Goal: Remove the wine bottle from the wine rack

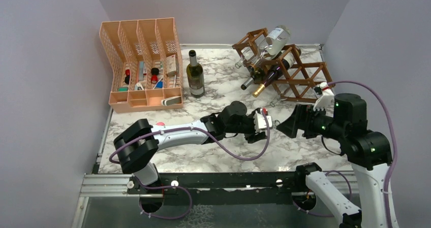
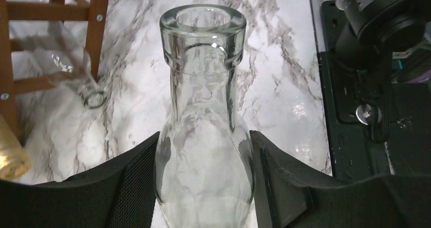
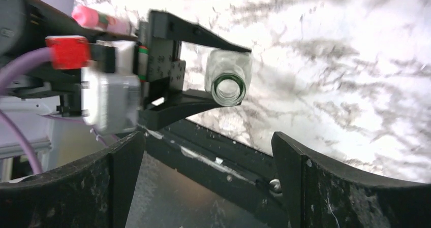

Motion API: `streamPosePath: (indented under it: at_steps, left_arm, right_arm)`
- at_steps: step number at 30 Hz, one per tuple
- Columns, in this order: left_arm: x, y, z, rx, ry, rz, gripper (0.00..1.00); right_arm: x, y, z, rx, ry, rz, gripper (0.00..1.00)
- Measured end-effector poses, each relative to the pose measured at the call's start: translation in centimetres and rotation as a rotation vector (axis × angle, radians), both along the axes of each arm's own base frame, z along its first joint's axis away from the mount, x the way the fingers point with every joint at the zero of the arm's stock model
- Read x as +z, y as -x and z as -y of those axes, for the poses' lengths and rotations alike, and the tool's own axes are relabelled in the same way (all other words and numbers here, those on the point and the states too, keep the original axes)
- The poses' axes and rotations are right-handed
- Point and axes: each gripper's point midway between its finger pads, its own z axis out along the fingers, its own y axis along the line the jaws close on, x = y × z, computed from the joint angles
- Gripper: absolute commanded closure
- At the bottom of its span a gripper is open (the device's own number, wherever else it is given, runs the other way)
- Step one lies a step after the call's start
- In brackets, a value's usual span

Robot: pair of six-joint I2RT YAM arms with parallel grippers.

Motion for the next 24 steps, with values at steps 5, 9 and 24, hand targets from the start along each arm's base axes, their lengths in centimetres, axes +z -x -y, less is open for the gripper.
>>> streamPosePath:
  at_steps: [5, 9, 24]
  left_arm:
    - [-0.1, -0.9, -1.9, 0.116, 0.006, -0.001, 1.00]
    - [1.1, -2.2, -4.0, 0.239, 0.050, 0.007, 1.00]
    - [5.9, -13.2, -18.8, 0.870, 0.288, -0.022, 1.00]
  right_arm:
    - [4.6, -0.6, 0.5, -0.029, -0.003, 0.134, 0.00]
    - [7.4, -0.7, 1.2, -0.069, 0.003, 0.230, 0.00]
    - [7.8, -1.2, 2.7, -0.157, 0.028, 0.306, 0.00]
